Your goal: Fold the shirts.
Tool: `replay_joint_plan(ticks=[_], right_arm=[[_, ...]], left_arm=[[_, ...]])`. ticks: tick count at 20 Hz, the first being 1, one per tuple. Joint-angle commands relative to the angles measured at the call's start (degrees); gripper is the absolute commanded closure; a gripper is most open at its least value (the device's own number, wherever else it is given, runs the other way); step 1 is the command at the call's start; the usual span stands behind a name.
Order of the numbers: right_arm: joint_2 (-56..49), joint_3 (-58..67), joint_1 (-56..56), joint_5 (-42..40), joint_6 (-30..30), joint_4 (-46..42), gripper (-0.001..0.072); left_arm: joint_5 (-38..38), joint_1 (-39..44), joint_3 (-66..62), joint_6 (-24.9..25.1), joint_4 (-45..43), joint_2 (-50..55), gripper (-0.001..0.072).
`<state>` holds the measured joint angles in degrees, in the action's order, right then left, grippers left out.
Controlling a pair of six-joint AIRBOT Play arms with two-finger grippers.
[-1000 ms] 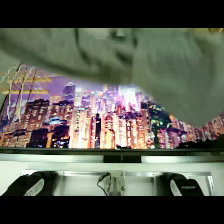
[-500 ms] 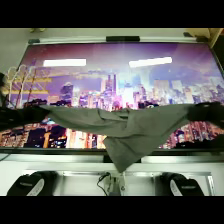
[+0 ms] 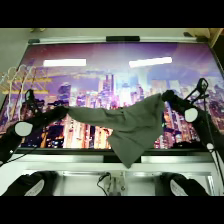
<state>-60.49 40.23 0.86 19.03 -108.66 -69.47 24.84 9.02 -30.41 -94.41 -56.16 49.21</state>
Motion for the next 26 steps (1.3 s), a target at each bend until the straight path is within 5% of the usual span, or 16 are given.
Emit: replay_joint_plan(ticks=[1,4,6,9,17,19,21,26], right_arm=[[1.33,1.38,2.51,12.87,10.69,0.26,0.0189],[7.37,2.80,9.57,46.53,17.44,-4.26,0.0188],[8.92,-2.03,11.80,57.61,21.59,0.48,0.0178],[9.03,-14.69,9.11,55.21,21.59,6.40,0.0089],[8.98,-23.32,-3.08,31.30,14.45,16.83,0.0095],[8.98,-23.32,-6.88,24.39,12.26,19.93,0.0266],[9.01,-21.97,-8.28,23.02,14.80,23.69,0.0652],[18.21,3.19,-1.77,34.62,30.99,15.37,0.0650]], left_arm=[[-5.31,0.15,0.68,2.43,1.99,1.97,0.0668],[-4.26,0.17,0.70,5.33,1.99,1.70,0.0667],[-2.73,0.17,0.70,5.27,2.01,1.79,0.0667],[1.01,0.17,0.70,5.27,2.01,1.75,0.0667],[5.86,0.17,0.68,5.27,2.01,1.51,0.0667],[5.95,0.17,0.44,5.27,2.03,1.38,0.0667],[9.25,-0.24,-1.18,7.08,1.11,0.81,0.0668],[28.55,-8.20,-19.32,12.98,-9.84,-4.46,0.0668]])
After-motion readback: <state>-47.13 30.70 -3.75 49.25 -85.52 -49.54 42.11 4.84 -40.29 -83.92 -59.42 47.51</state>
